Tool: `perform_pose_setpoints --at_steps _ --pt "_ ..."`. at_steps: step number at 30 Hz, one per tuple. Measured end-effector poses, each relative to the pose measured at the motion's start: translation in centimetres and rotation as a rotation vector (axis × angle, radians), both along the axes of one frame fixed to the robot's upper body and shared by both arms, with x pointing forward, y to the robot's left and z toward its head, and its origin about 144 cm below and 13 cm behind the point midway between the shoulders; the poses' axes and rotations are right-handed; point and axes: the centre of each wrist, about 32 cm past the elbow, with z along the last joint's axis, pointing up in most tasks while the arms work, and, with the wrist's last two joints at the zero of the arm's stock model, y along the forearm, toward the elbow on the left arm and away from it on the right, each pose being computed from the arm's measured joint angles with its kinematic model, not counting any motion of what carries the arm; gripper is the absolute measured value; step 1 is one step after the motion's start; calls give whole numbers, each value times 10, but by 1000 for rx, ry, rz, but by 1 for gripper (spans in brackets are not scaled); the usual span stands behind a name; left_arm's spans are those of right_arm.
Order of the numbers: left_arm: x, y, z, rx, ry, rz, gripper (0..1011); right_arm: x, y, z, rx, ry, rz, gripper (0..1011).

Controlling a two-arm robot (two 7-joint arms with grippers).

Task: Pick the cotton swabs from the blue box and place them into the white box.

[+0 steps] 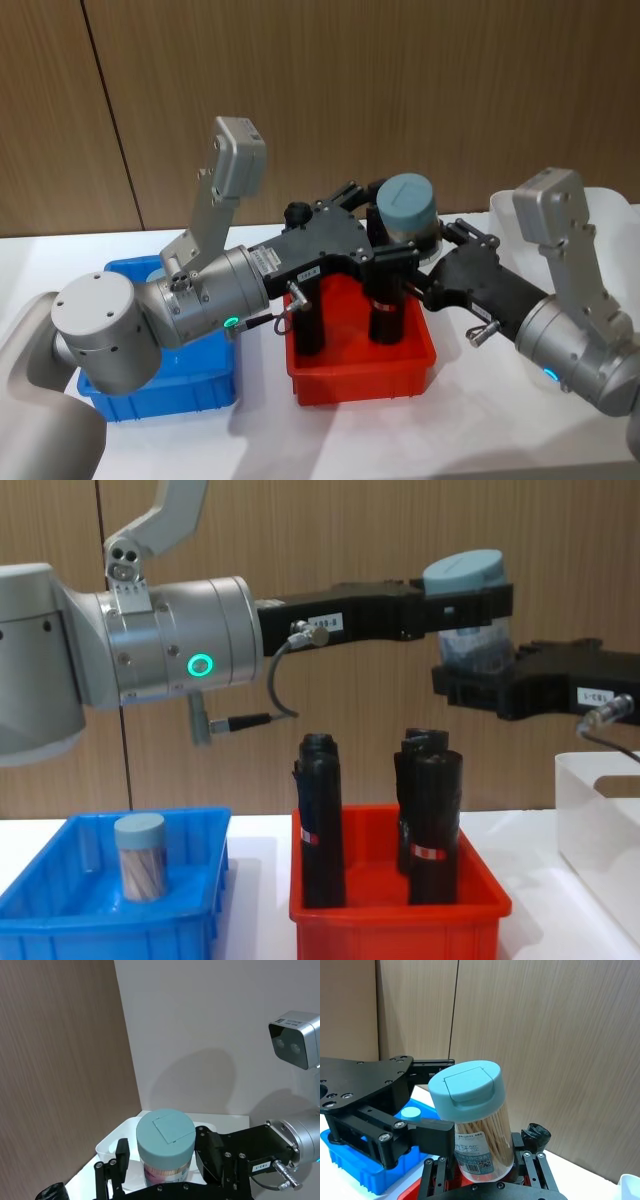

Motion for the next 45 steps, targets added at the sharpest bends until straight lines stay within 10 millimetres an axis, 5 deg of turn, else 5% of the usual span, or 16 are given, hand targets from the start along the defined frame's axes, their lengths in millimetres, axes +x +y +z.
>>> perform_pose_setpoints --at_steps 24,45 --pt "0 0 0 0 0 0 1004 2 -7 -16 17 45 -56 660" --pt "0 0 0 0 0 0 1004 17 -56 -45 4 134 -272 660"
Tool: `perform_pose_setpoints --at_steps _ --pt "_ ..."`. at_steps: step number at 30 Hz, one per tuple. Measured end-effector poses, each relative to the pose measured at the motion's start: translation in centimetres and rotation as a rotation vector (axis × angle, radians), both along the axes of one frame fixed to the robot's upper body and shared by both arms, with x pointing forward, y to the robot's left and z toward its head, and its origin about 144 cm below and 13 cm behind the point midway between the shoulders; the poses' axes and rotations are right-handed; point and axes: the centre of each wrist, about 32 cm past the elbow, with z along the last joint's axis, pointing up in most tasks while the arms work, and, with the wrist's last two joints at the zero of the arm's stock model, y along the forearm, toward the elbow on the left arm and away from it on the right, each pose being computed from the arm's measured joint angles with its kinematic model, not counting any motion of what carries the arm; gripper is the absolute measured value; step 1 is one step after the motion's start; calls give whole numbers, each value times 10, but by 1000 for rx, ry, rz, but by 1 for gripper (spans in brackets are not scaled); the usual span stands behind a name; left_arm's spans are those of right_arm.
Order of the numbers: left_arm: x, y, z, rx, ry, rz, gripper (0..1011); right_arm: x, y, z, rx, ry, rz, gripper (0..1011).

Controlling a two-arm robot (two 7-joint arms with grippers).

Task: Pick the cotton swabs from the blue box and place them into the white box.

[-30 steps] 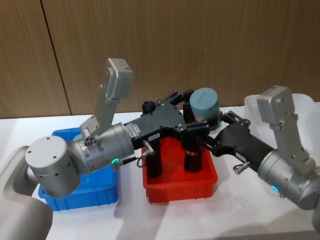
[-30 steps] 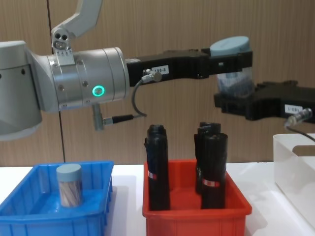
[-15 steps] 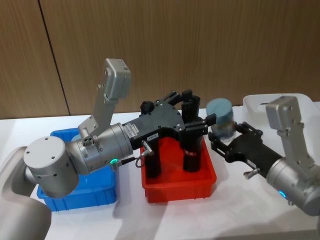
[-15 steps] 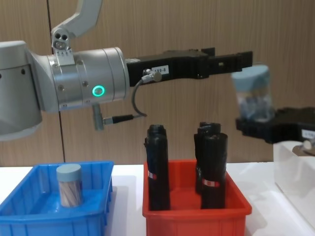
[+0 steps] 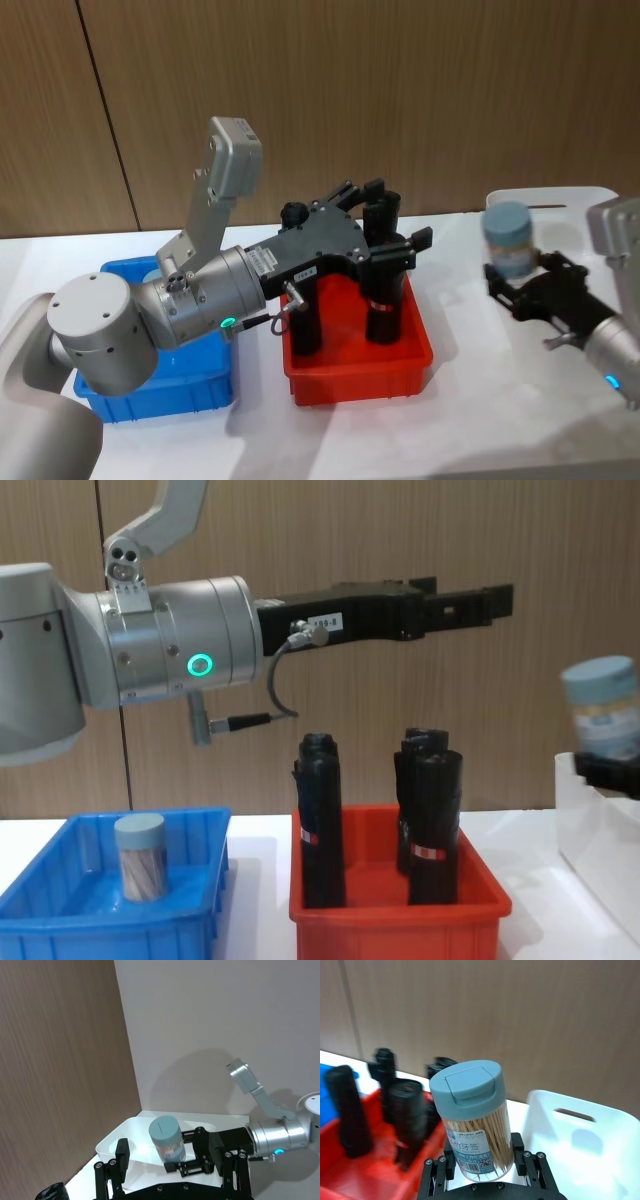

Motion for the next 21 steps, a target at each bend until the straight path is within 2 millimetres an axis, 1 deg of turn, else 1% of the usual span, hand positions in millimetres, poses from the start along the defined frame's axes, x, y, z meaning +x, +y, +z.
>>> perform_pose_setpoints --at_steps 4,6,8,9,11,13,18,19,21 --pt "0 0 0 0 0 0 1004 6 -19 -1 -15 12 -69 660" --pt "0 0 0 0 0 0 1004 7 -22 -1 -16 15 -79 660" --pt "0 0 0 0 0 0 1004 11 -32 0 -18 26 -114 660" --pt "0 0 0 0 0 0 1004 11 -32 0 -18 26 -114 660" --pt "0 0 0 0 0 0 1004 15 -41 1 -18 37 -143 660" --pt "0 0 0 0 0 0 1004 16 -45 1 -18 42 -155 662" --pt "0 0 0 0 0 0 1004 20 -54 3 -12 53 -181 769" --pt "0 0 0 0 0 0 1004 21 -56 3 -8 57 -187 821" --pt "0 0 0 0 0 0 1004 22 -58 3 -7 58 -192 851"
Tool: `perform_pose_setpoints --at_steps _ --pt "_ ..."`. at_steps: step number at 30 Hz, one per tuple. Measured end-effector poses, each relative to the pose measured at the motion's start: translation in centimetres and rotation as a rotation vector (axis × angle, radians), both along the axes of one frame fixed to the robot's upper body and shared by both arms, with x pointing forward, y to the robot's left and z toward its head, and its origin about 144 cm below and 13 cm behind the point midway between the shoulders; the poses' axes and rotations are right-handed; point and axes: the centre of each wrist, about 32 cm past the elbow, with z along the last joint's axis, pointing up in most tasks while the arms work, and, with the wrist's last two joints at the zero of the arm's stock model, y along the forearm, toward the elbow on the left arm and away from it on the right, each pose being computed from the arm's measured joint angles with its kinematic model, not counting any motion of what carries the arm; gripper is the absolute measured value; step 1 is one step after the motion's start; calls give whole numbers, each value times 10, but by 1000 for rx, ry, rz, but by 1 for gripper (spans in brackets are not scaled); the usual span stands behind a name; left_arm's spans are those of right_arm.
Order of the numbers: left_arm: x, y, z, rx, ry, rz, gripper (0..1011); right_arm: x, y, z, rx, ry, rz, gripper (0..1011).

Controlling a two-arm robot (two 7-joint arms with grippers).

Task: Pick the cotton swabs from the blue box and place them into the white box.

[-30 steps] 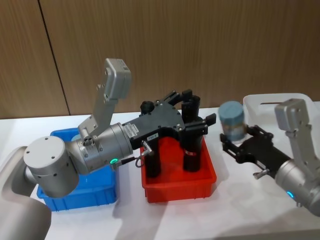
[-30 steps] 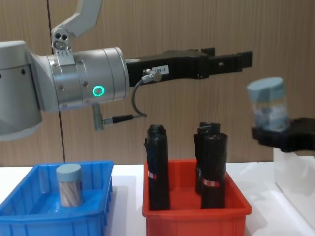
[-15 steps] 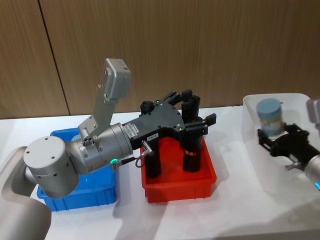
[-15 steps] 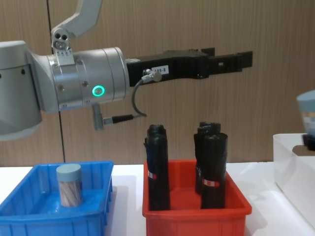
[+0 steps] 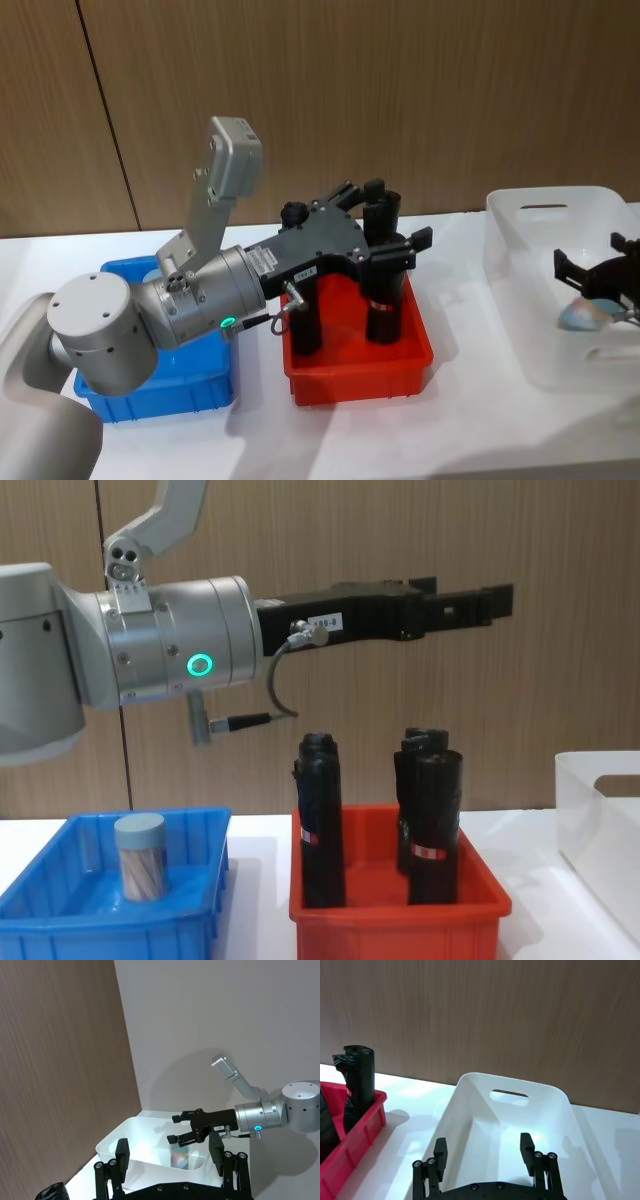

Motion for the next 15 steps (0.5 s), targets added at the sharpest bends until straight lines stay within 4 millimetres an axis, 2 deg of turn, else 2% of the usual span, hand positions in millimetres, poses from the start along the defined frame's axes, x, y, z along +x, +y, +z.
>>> perform_pose_setpoints --at_steps 1,5,15 --pt "0 0 0 0 0 0 1004 1 -1 0 2 0 -3 902" --pt "0 0 0 0 0 0 1004 2 -5 1 7 1 -10 993" --pt "0 0 0 0 0 0 1004 1 -8 2 16 -12 -15 1001"
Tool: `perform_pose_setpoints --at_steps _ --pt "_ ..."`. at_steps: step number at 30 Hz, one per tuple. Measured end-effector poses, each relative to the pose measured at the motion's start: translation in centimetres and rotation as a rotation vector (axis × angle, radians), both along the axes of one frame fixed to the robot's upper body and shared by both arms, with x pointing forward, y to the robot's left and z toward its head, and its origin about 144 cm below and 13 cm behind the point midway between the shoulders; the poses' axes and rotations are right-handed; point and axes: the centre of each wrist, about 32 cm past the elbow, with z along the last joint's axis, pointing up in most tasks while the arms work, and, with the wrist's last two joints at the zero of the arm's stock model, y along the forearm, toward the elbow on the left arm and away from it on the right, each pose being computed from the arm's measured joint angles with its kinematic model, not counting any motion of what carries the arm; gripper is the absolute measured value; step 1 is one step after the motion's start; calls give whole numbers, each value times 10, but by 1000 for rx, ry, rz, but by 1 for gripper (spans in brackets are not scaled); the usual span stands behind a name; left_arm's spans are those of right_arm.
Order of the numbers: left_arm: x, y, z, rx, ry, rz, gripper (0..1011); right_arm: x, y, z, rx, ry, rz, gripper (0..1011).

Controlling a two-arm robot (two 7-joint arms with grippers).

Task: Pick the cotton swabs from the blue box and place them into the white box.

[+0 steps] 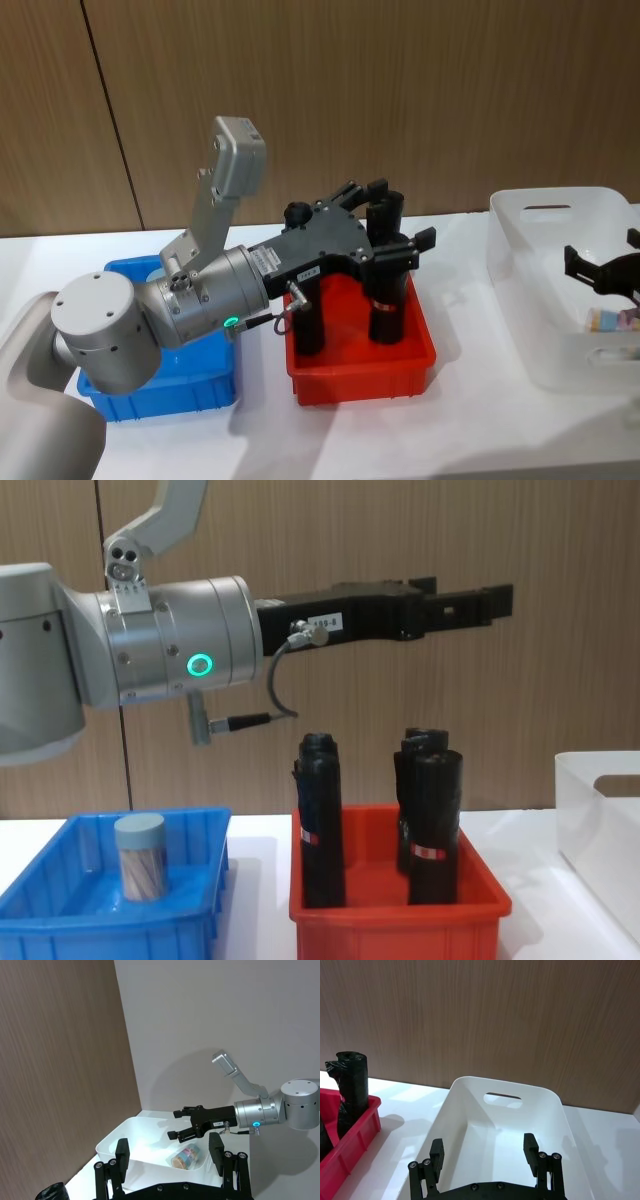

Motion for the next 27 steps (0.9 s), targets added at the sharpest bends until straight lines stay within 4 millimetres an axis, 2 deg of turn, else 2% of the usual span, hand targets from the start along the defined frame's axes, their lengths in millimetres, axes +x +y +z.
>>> perform_pose_setpoints --at_steps 27 --pt "0 0 0 0 1 1 1004 -3 -1 1 4 -19 1 1001"
